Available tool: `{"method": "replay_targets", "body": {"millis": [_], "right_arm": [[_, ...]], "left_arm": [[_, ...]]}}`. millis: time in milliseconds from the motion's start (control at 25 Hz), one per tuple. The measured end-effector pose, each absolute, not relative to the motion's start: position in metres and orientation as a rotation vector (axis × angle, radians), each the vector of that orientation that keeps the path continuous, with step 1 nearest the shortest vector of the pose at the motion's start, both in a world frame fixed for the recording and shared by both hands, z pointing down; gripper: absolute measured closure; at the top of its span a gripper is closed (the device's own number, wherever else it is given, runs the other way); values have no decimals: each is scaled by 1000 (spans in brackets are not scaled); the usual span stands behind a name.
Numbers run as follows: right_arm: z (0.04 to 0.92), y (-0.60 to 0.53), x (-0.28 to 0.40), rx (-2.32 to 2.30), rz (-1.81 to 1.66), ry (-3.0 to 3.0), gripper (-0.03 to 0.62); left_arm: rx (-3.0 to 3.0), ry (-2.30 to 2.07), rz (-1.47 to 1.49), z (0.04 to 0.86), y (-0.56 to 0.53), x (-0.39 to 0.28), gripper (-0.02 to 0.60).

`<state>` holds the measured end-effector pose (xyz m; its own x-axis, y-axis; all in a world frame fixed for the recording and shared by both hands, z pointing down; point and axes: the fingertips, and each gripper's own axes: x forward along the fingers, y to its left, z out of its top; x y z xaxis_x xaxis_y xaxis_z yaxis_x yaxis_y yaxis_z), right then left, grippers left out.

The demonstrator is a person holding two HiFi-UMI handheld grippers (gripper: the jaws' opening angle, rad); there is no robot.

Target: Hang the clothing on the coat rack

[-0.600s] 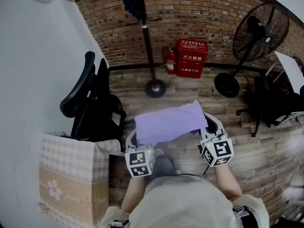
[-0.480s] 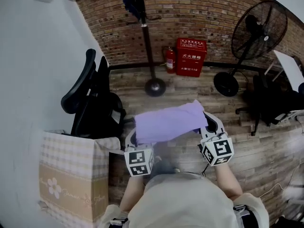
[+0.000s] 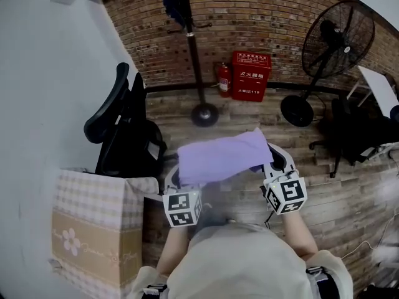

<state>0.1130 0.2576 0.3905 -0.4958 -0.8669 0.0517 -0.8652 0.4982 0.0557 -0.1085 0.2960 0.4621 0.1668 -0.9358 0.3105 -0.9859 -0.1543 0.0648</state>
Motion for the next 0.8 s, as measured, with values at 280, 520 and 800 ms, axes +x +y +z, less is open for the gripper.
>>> {"method": "replay_targets", "body": {"millis": [280,520,800], "right_arm": [[389,262,122,1537,-9,-2691,579],[389,262,127,1525,-11,-2704,579],[393,253,133,1534,11,-2696,579]], "left_arm": [[2193,-1873,297,458,303,-101,459],[2196,-1882,308,458,304,-96,459],[2207,-1874,335,459,294,-92,459]]}}
